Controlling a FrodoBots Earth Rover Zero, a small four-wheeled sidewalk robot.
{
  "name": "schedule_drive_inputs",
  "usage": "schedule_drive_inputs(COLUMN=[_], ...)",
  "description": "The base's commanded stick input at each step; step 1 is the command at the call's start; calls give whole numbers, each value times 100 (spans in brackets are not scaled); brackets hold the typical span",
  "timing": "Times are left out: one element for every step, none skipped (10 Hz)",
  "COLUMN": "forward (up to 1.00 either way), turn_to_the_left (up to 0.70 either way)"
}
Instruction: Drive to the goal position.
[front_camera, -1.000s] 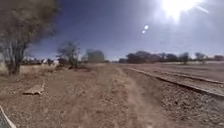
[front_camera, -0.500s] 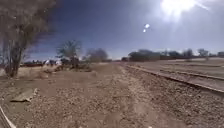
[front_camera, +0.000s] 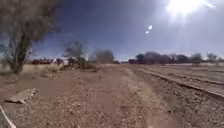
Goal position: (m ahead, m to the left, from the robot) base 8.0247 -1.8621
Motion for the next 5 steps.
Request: schedule_drive_inputs(forward=[70, 70, 70, 70, 70], turn_to_the_left=[0, 0, 0, 0, 0])
